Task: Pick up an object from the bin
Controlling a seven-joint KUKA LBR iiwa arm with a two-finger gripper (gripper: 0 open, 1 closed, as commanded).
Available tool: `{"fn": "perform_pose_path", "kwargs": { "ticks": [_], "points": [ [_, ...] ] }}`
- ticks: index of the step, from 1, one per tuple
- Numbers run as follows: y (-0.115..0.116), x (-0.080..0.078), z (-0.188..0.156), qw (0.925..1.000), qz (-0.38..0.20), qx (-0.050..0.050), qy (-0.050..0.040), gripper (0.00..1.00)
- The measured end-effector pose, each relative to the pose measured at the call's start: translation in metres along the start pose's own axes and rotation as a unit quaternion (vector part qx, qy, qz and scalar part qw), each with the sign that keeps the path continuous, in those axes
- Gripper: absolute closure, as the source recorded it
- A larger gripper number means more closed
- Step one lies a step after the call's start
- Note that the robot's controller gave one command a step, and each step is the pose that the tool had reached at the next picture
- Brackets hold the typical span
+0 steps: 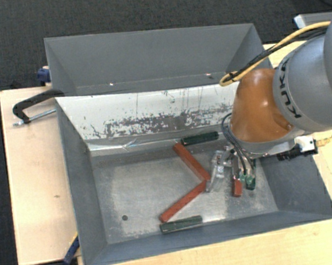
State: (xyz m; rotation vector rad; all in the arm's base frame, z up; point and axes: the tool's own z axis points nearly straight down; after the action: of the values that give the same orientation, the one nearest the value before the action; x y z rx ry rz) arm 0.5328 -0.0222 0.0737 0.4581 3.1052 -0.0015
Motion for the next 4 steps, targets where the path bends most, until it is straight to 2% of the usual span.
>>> {"fn": "perform_pose_path", "kwargs": {
  "ticks": [1,2,3,4],
  "points": [
    [0.001,0.001,0.002,1.0000,0.000,-0.001,-0.0003,0.00],
    [0.001,0.001,0.002,1.0000,0.000,-0.001,-0.0002,0.00],
    [0.007,0.022,0.002,0.9976,-0.069,-0.001,-0.0013,0.00],
    [0.072,0.040,0.003,0.9942,-0.108,-0.002,-0.0004,1.00]
  ]
}}
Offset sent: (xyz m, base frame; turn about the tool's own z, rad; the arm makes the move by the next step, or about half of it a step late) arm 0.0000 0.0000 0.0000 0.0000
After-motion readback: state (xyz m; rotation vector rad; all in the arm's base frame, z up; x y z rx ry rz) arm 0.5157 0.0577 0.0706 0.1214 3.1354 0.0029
